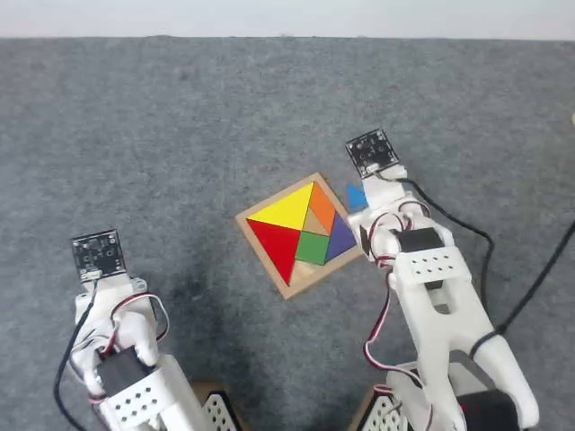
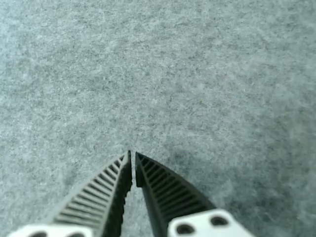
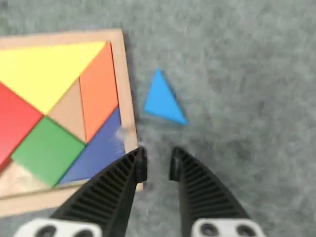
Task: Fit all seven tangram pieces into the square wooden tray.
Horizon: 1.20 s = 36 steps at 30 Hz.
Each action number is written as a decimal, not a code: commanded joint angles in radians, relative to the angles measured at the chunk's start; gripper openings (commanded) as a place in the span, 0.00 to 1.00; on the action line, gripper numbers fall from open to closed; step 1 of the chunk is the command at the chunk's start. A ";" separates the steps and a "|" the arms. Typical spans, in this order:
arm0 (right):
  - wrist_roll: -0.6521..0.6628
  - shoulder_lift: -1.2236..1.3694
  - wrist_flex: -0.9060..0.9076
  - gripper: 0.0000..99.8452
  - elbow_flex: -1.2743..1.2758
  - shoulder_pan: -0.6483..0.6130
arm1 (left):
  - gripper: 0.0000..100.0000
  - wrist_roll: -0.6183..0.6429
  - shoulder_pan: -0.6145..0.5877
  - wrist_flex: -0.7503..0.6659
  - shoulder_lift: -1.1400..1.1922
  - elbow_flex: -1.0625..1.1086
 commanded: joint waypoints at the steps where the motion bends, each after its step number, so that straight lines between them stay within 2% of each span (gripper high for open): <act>1: -0.002 0.027 -0.062 0.14 -0.094 0.010 | 0.02 -0.012 0.005 0.005 -0.008 -0.007; 7: 0.017 0.283 -0.051 0.18 -0.282 0.005 | 0.02 -0.012 0.005 0.005 -0.008 -0.007; 13: 0.233 0.484 -0.054 0.18 -0.373 0.005 | 0.02 -0.012 0.005 0.005 -0.008 -0.007; 16: 0.287 0.509 -0.061 0.18 -0.373 0.002 | 0.02 -0.012 0.005 0.005 -0.008 -0.007; 23: 0.302 0.516 -0.108 0.18 -0.374 0.001 | 0.02 -0.012 0.005 0.005 -0.006 -0.007; 26: 0.358 0.519 -0.107 0.18 -0.373 -0.041 | 0.02 -0.012 0.005 0.005 -0.006 -0.007; 29: 0.384 0.536 -0.085 0.18 -0.385 -0.070 | 0.02 -0.012 0.005 0.005 -0.006 -0.007; 36: 0.384 0.684 0.039 0.18 -0.568 -0.042 | 0.02 -0.012 0.005 0.005 -0.006 -0.007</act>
